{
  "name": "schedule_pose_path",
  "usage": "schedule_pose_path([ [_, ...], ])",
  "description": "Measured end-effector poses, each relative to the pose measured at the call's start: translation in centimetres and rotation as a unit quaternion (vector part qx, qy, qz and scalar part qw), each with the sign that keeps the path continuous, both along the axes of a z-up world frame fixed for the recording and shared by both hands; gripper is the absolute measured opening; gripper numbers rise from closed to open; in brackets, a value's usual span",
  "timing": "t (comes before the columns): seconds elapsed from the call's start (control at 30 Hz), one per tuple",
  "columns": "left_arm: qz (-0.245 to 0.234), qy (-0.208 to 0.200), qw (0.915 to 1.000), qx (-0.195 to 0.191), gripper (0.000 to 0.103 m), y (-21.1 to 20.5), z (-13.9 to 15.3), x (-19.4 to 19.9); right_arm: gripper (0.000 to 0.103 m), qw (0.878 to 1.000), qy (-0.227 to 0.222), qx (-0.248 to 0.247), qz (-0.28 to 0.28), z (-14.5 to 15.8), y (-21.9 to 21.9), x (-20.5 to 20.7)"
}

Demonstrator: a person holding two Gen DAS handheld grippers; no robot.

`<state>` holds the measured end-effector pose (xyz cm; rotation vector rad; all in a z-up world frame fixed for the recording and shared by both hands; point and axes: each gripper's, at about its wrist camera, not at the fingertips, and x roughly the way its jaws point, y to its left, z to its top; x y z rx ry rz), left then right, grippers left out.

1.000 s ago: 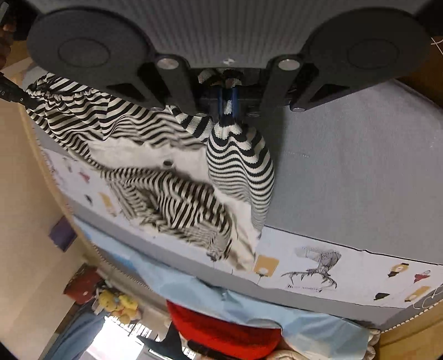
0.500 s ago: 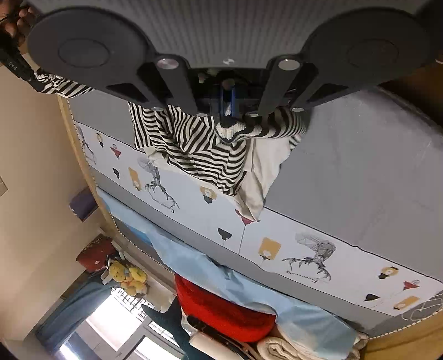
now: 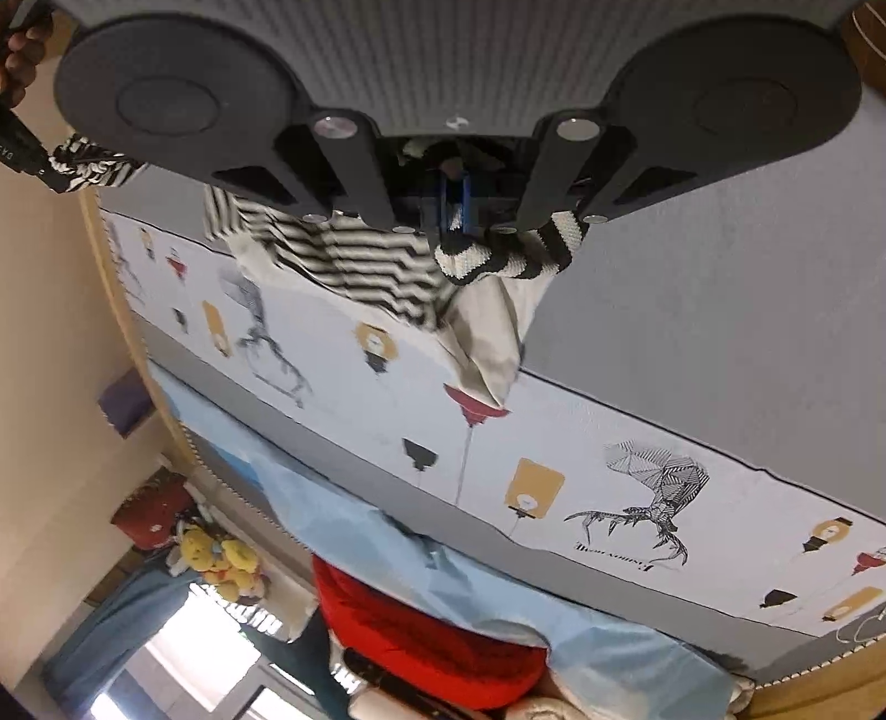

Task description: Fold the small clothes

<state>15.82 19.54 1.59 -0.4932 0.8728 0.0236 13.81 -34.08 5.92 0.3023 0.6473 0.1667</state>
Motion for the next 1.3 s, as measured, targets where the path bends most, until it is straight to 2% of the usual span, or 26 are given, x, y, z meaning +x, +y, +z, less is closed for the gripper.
schedule_pose_path([
  [0.17,0.009,0.02,0.9997,0.005,0.005,0.5,-3.8,4.1,0.003,0.999,0.037,-0.02,-0.009,-3.3,1.4,5.9],
  [0.3,0.013,0.042,0.999,-0.01,0.006,0.7,-5.2,5.6,0.003,0.997,0.061,-0.037,-0.013,-6.5,2.1,8.3],
  [0.33,0.014,0.044,0.9989,-0.013,0.008,0.8,-5.4,5.8,0.003,0.997,0.066,-0.04,-0.016,-7.0,2.1,8.5],
  [0.4,0.028,0.041,0.9977,-0.046,0.014,1.5,-5.6,5.9,0.003,0.996,0.075,-0.028,-0.03,-7.9,1.9,9.1],
  [0.47,0.047,0.026,0.995,-0.084,0.028,2.4,-5.5,5.4,0.006,0.996,0.076,-0.01,-0.046,-8.1,1.4,9.7],
  [0.53,0.063,0.008,0.9936,-0.094,0.041,3.0,-4.9,4.9,0.011,0.995,0.075,0.007,-0.06,-8.0,0.7,9.8],
  [0.6,0.066,-0.003,0.9938,-0.089,0.042,3.2,-4.3,4.5,0.017,0.995,0.068,0.015,-0.07,-7.7,0.2,9.3],
  [0.67,0.055,-0.006,0.9956,-0.075,0.042,3.1,-3.8,4.2,0.035,0.995,0.049,-0.004,-0.083,-7.1,-0.3,8.6],
  [0.73,0.04,0.0,0.9977,-0.055,0.042,2.6,-3.5,4.0,0.04,0.995,0.034,-0.011,-0.09,-6.7,-1.0,8.0],
  [0.87,-0.006,0.008,0.9999,0.002,0.044,0.8,-3.2,3.6,0.04,0.996,0.039,-0.001,-0.084,-6.9,-2.4,7.3],
  [0.93,-0.029,0.011,0.999,0.032,0.047,-0.2,-3.5,3.5,0.04,0.997,0.038,-0.016,-0.065,-7.1,-2.3,7.0],
  [1.07,-0.059,0.018,0.9942,0.089,0.048,-2.0,-4.3,3.8,0.04,0.998,0.038,-0.058,-0.011,-7.5,-0.6,7.0],
  [1.3,-0.082,0.019,0.9887,0.123,0.05,-4.1,-5.3,5.1,0.04,0.991,0.039,-0.103,0.072,-8.2,3.4,8.0],
])
